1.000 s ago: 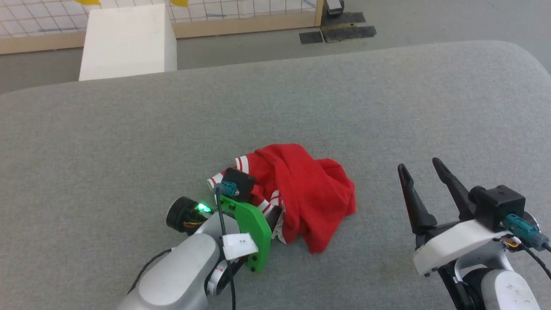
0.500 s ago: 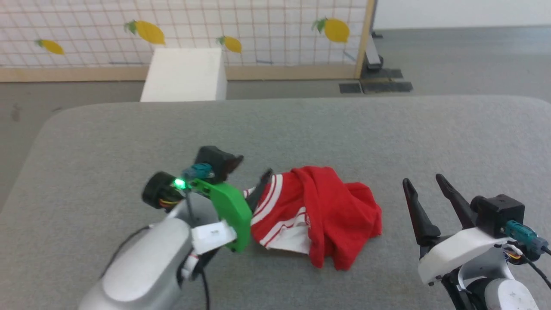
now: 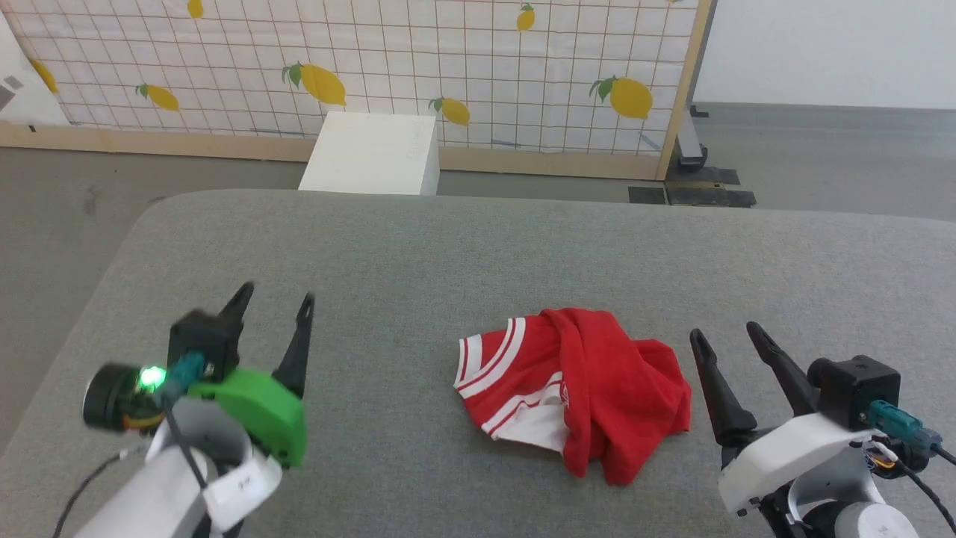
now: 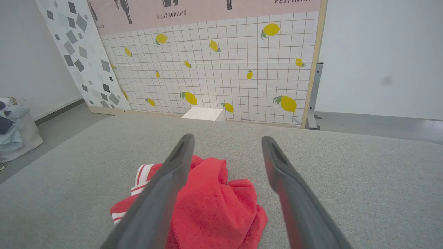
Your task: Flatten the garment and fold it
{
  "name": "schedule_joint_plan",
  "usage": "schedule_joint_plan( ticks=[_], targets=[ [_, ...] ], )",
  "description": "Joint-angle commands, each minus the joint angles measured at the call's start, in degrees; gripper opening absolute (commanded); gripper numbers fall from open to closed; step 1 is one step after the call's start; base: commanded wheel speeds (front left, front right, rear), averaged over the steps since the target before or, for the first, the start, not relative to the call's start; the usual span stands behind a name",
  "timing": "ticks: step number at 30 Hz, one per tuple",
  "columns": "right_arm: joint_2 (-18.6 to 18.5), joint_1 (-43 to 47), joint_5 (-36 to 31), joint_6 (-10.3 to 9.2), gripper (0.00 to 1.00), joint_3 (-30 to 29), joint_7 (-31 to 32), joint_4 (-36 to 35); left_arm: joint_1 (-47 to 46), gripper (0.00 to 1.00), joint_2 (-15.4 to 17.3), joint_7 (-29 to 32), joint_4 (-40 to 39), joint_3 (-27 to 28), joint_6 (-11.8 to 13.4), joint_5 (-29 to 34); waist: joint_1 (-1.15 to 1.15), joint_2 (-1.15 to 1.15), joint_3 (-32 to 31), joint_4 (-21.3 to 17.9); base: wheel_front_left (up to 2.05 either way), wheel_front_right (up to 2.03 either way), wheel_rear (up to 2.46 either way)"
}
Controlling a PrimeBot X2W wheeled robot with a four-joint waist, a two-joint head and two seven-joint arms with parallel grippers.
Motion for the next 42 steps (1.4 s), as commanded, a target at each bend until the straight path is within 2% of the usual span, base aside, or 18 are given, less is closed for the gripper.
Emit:
schedule_joint_plan(
  ticks=[1, 3, 8, 20, 25, 29, 34, 38, 42],
  targets=[
    [0.0, 0.9, 0.2, -0.09, 1.0, 0.1, 0.2, -0.4, 2.5, 1.0, 0.3, -1.2, -0.9, 0.4, 1.3, -0.1, 0.0, 0.0, 0.1, -0.2, 0.0, 0.0, 0.0],
    [0.0, 1.2, 0.1, -0.09, 1.0, 0.0, 0.3, -0.6, 5.2, 1.0, 0.2, -2.3, -2.1, 0.5, 2.1, -0.6, 0.0, 0.0, 0.3, -0.3, 0.0, 0.0, 0.0],
    [0.1, 2.0, -0.4, -0.09, 1.0, -0.1, 0.4, -0.6, 9.2, 1.0, 0.1, -3.9, -3.6, -1.5, 2.3, 0.0, 0.0, 0.0, 0.6, -0.6, 0.0, 0.0, 0.0],
    [0.2, 2.6, -1.0, -0.09, 1.0, 0.2, 0.2, 0.0, 10.3, 1.0, -1.2, -5.7, -4.9, -2.7, 3.2, 0.9, 0.0, 0.0, 1.2, -1.2, 0.0, 0.0, 0.0],
    [-2.2, 2.7, -1.3, -0.09, 1.0, 1.8, 1.6, -1.0, 9.7, 1.0, -2.0, -5.3, -5.1, -3.3, 3.5, 1.2, 0.0, 0.0, 2.3, -0.5, 0.0, 0.0, 0.0],
    [-6.2, 2.5, 0.5, -0.09, 1.0, 5.4, 10.8, -1.6, 8.7, 1.0, -2.4, -5.4, -5.1, -3.5, 3.5, 1.5, 0.0, 0.0, 3.8, 0.6, 0.0, 0.0, 0.0],
    [-11.5, 0.3, 6.5, -0.09, 1.0, 12.2, 24.3, -2.0, 7.9, 1.0, -3.4, -5.2, -4.2, -3.6, 4.0, 1.4, 0.0, 0.0, 6.1, 2.5, 0.0, 0.0, 0.0],
    [-15.2, -2.5, 9.2, -0.09, 1.0, 15.4, 31.6, -0.8, 6.6, 1.0, -4.4, -5.3, -3.4, -4.2, 3.8, 2.0, 0.0, 0.0, 7.9, 4.7, 0.0, 0.0, 0.0],
    [-16.5, -5.0, 9.6, -0.09, 1.0, 15.9, 37.7, 1.9, 5.4, 1.0, -5.1, -5.8, -2.7, -4.8, 3.5, 2.7, 0.0, 0.0, 9.3, 7.1, 0.0, 0.0, 0.0]
  ],
)
